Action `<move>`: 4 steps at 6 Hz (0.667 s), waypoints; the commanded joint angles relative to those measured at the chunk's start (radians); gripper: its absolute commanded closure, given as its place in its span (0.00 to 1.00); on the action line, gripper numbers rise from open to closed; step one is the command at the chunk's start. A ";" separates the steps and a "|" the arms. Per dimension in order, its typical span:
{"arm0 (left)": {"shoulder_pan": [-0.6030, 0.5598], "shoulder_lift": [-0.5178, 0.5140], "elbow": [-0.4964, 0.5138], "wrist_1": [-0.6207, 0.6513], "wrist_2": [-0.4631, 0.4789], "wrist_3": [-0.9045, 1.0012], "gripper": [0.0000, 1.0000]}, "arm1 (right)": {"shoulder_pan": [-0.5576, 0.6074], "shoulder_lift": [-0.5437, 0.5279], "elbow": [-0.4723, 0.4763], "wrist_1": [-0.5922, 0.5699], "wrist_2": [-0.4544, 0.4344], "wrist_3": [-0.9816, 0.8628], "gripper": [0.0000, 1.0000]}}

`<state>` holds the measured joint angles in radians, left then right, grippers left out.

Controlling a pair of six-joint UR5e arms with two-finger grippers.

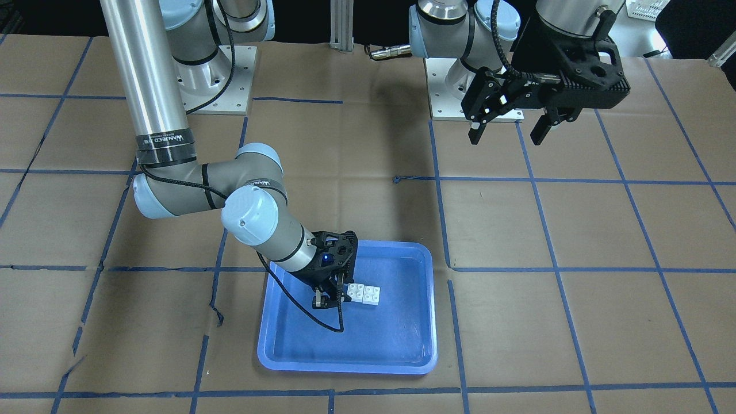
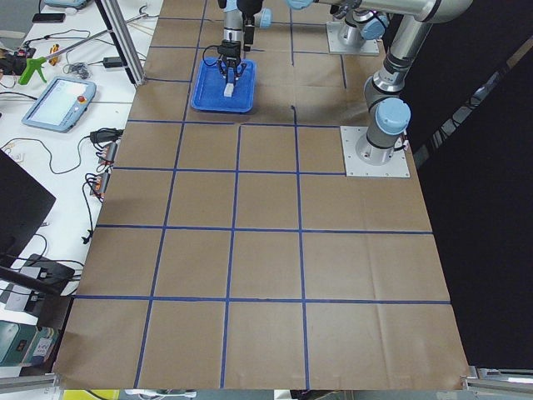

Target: Assemble white blocks and place on blue tray

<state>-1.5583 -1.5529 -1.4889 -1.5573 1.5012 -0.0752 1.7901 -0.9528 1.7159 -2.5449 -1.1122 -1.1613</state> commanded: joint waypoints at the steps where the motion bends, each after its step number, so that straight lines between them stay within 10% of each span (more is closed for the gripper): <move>1: -0.002 0.000 -0.002 0.000 0.002 -0.005 0.00 | 0.000 0.000 -0.001 0.000 0.000 0.002 0.67; 2: -0.002 0.002 -0.011 0.005 0.002 -0.008 0.00 | 0.000 0.002 -0.001 0.000 0.002 0.002 0.60; 4: -0.002 0.002 -0.013 0.011 0.002 -0.009 0.00 | 0.000 0.002 0.002 0.002 0.003 0.023 0.15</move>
<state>-1.5608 -1.5510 -1.5008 -1.5473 1.5025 -0.0837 1.7901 -0.9513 1.7172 -2.5437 -1.1096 -1.1442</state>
